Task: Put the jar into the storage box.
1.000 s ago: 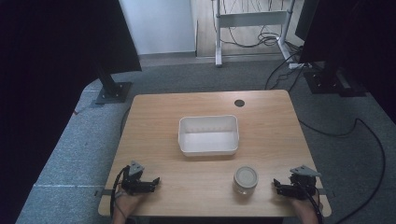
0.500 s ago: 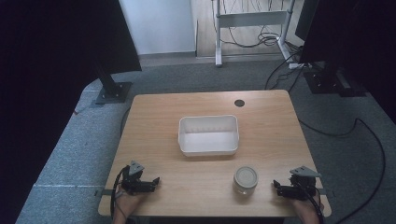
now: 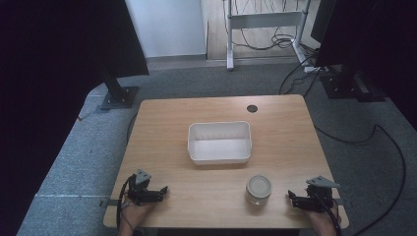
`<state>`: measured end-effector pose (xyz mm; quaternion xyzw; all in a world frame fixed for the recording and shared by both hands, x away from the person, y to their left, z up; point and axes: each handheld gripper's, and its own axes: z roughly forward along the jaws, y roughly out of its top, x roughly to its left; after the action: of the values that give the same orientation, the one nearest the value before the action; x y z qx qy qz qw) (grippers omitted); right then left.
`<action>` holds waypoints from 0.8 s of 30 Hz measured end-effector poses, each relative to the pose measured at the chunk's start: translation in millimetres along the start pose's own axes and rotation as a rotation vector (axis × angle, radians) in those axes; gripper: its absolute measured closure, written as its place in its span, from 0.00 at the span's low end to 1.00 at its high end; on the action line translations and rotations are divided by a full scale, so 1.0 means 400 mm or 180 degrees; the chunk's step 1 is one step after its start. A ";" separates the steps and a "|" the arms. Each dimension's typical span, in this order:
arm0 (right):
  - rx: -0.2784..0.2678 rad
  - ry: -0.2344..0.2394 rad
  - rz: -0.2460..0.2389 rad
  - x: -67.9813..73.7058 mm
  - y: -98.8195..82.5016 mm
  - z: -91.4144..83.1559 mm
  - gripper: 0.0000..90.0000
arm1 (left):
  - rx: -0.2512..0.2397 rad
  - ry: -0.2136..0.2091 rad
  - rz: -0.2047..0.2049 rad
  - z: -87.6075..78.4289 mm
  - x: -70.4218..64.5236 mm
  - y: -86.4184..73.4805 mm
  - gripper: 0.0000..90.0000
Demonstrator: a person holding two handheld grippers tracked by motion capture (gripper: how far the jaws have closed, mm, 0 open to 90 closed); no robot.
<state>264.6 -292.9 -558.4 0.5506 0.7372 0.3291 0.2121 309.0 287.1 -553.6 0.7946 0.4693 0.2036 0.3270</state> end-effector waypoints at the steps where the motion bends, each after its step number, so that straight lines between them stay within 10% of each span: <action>1: 0.0001 -0.0008 0.0001 0.002 0.001 -0.002 0.07 | -0.0001 0.0001 -0.0002 0.000 0.000 0.000 0.03; 24: -0.0248 0.0118 -0.0009 0.030 0.002 -0.062 0.02 | 0.0000 0.0034 -0.0033 0.000 0.000 0.000 0.03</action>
<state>244.8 -287.5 -539.9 0.5347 0.7285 0.3674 0.2201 309.0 287.1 -553.6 0.7910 0.4752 0.2061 0.3256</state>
